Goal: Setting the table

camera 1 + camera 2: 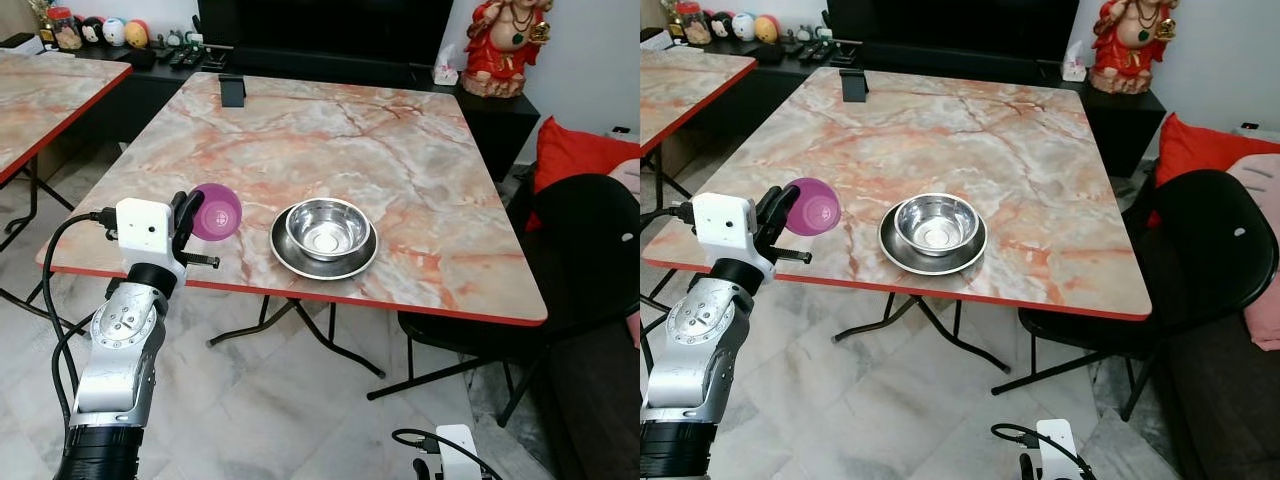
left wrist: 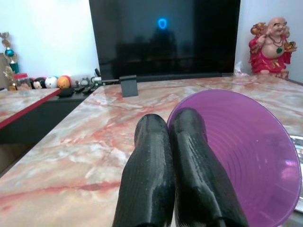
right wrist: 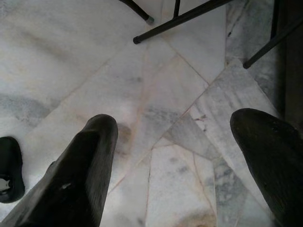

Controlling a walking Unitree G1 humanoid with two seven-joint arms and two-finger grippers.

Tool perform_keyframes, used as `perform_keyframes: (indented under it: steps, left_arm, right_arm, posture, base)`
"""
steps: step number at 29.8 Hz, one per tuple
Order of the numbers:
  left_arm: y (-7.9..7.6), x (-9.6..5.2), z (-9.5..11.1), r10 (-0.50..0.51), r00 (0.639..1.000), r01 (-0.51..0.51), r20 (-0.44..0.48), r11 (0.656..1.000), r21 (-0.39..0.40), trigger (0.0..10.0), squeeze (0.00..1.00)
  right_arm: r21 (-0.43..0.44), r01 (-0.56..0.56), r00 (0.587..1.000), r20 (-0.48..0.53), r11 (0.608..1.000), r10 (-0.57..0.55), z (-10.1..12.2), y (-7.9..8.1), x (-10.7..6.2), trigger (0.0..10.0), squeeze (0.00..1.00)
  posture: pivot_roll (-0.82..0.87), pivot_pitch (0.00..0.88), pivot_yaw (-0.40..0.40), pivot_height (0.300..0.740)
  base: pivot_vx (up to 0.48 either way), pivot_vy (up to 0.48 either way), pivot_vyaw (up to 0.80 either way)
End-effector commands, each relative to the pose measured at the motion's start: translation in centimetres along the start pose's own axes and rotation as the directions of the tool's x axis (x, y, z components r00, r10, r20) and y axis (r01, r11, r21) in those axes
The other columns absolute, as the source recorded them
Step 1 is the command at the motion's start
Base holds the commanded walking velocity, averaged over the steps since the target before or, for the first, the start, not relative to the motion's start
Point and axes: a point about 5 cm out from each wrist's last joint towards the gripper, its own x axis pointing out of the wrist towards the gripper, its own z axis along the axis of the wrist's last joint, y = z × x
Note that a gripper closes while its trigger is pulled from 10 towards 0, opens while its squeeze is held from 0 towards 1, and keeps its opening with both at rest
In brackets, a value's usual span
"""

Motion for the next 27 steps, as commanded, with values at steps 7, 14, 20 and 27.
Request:
perform_keyframes:
  steps: [7, 14, 20, 27]
  left_arm:
    - [-0.50, 0.42, 0.67, -0.023, 0.999, 0.023, 0.024, 1.000, -0.009, 10.0, 0.00]
    - [-0.47, 0.46, 0.80, -0.014, 0.999, 0.015, 0.030, 1.000, -0.025, 10.0, 0.00]
    - [-0.33, 0.56, 0.86, -0.008, 1.000, 0.008, 0.029, 1.000, -0.022, 10.0, 0.00]
    - [-0.41, 0.69, 1.08, -0.012, 0.999, 0.013, 0.035, 1.000, -0.020, 10.0, 0.00]
  right_arm:
    - [0.015, 0.012, 1.000, -0.018, 1.000, -0.011, -0.33, -0.31, -0.04, 10.0, 0.00]
    - [0.012, 0.009, 1.000, -0.001, 1.000, -0.009, -0.13, -0.35, -0.03, 10.0, 0.00]
    - [0.015, 0.010, 1.000, 0.003, 1.000, -0.010, -0.14, -0.32, -0.05, 10.0, 0.00]
    - [0.023, 0.013, 1.000, -0.010, 1.000, -0.013, -0.28, -0.31, -0.05, 10.0, 0.00]
  posture:
    - [-0.01, 0.000, -0.079, 0.740]
    - [-0.01, 0.000, -0.081, 0.740]
    - [-0.01, 0.000, -0.079, 0.740]
    - [-0.01, 0.000, -0.077, 0.740]
  base:
    - [0.000, 0.000, -0.73]
    - [0.000, 0.000, -0.20]
    - [0.000, 0.000, 0.00]
    - [0.000, 0.000, 0.00]
